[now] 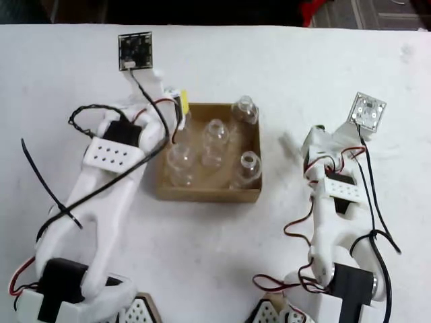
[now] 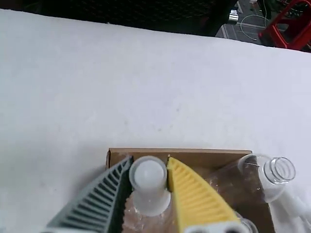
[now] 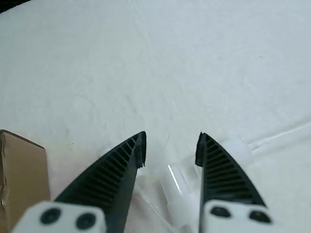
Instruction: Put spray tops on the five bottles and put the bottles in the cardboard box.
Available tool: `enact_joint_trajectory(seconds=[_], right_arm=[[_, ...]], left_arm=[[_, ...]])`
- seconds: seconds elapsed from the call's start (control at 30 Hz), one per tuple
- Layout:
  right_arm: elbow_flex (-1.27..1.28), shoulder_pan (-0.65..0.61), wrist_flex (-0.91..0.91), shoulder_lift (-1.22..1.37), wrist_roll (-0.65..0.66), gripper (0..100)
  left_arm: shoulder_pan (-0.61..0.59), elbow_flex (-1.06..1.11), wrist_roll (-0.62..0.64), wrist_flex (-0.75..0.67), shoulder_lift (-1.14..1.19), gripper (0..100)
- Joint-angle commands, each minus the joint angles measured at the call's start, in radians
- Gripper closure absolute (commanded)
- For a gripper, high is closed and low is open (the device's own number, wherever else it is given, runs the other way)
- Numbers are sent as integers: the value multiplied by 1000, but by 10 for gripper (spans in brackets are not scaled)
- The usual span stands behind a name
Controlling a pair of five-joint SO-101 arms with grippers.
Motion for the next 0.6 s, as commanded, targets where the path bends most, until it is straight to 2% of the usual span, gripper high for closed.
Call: enact_joint_trajectory(seconds=[0.0, 0.57], right_arm=[[-8, -12, -24, -1, 14, 850], [-8, -12, -24, -1, 14, 850]], left_arm=[[13, -64, 14, 2, -24, 954], [13, -84, 3, 6, -27, 980]])
